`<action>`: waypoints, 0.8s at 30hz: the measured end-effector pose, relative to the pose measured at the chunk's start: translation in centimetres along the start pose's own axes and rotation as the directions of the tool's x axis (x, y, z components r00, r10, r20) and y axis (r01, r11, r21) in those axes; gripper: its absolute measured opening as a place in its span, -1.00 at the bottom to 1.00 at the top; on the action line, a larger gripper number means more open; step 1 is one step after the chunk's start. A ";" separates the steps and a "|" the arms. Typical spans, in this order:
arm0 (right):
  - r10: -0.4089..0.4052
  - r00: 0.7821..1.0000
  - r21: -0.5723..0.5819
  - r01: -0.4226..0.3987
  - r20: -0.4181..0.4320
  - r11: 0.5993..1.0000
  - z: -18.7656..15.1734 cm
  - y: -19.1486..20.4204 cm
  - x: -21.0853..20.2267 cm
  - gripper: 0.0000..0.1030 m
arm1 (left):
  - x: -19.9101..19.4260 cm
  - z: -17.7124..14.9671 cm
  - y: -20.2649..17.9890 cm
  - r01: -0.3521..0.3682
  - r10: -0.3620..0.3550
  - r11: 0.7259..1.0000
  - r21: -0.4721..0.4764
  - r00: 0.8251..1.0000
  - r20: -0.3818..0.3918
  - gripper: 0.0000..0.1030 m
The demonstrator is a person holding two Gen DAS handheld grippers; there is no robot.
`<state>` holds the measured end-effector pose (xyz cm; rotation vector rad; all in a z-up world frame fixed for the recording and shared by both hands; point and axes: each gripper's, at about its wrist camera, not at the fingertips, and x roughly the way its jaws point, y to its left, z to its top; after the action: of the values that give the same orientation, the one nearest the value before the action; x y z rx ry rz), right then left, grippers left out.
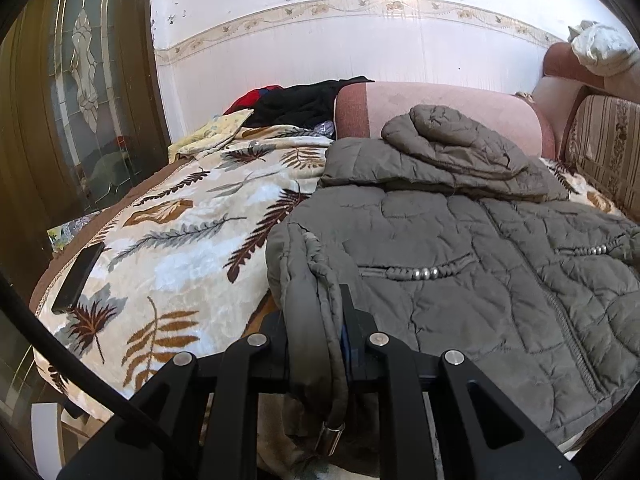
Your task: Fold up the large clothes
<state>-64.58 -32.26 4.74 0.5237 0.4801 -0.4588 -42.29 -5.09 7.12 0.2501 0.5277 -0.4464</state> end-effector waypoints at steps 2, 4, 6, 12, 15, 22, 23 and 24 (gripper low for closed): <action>0.009 1.000 0.002 -0.009 0.011 1.000 0.6 0.2 -0.3 -0.64 | -0.3 0.8 0.1 0.006 -0.006 1.000 -0.010 1.000 0.011 -0.68; 0.018 1.000 0.003 -0.018 0.021 1.000 1.2 0.4 -0.5 -0.64 | -0.6 1.6 0.1 0.008 -0.008 1.000 -0.014 1.000 0.021 -0.68; 0.025 0.999 0.002 -0.025 0.030 1.000 1.9 0.6 -0.8 -0.64 | -0.9 2.3 0.0 0.011 -0.010 1.000 -0.017 0.999 0.035 -0.68; 0.046 0.997 0.020 -0.047 0.065 0.999 4.1 1.0 -1.7 -0.64 | -1.6 4.4 0.1 0.018 -0.016 0.999 -0.029 0.997 0.070 -0.68; 0.047 0.996 0.021 -0.049 0.080 0.999 4.9 1.3 -2.1 -0.64 | -1.8 5.1 0.2 0.018 -0.015 0.999 -0.035 0.996 0.083 -0.67; 0.047 0.995 0.040 -0.050 0.088 0.998 6.6 1.6 -2.4 -0.64 | -1.7 7.5 0.4 0.028 -0.023 0.999 -0.047 0.995 0.097 -0.67; 0.048 0.995 0.045 -0.052 0.091 0.998 7.0 1.5 -2.5 -0.64 | -1.7 8.1 0.4 0.034 -0.028 0.998 -0.051 0.994 0.105 -0.66; 0.053 0.994 0.050 -0.058 0.096 0.997 7.3 1.5 -2.5 -0.64 | -1.7 8.7 0.5 0.039 -0.033 0.998 -0.053 0.993 0.111 -0.66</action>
<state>-63.50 -34.56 12.21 0.5622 0.3625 -0.4420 -39.62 -7.06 15.39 0.1619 0.4369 -0.4770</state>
